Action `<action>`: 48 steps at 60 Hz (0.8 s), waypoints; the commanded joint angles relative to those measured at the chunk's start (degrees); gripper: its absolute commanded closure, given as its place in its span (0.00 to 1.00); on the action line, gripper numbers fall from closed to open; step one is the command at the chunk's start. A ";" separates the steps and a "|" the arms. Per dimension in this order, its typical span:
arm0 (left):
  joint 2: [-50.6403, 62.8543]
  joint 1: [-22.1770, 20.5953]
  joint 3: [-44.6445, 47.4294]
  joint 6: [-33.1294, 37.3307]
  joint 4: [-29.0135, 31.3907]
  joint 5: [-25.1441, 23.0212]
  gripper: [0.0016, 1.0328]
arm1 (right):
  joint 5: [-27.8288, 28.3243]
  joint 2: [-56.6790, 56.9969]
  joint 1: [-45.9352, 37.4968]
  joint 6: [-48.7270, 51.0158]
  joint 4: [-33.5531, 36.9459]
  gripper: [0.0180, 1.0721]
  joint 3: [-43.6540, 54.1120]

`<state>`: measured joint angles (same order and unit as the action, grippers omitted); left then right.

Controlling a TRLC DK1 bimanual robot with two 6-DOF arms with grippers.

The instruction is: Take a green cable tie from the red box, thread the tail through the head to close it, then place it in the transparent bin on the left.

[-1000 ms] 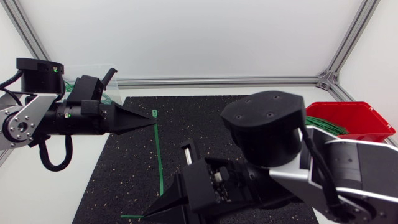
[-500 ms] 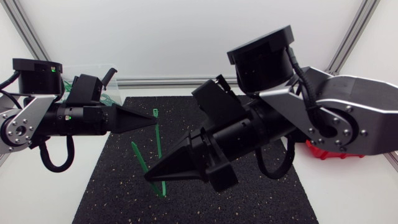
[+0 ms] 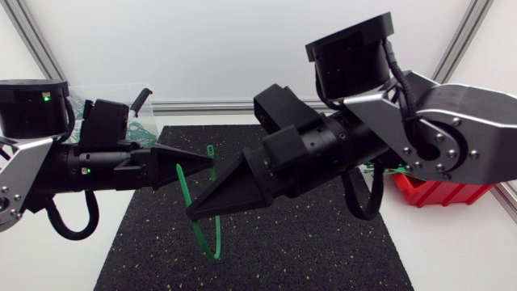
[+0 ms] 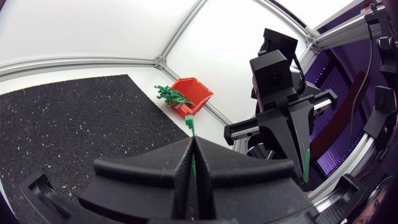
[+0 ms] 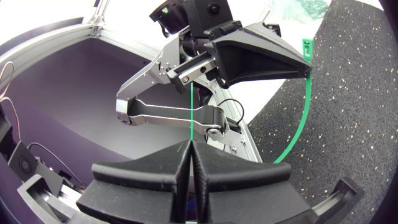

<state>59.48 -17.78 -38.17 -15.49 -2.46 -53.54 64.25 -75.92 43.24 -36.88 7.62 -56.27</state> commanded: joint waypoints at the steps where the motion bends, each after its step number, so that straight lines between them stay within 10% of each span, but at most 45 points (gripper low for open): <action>1: -1.92 -0.59 1.26 0.81 -0.79 0.28 0.96 | 0.88 1.48 -1.06 -7.24 -0.41 0.95 -0.59; 48: -8.68 -13.95 -4.98 -7.28 -0.71 11.53 0.97 | 7.82 10.09 -5.71 -21.56 14.00 0.95 -7.10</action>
<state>52.05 -31.09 -40.21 -21.04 -2.63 -42.46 71.75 -66.39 38.02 -56.86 19.70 -61.73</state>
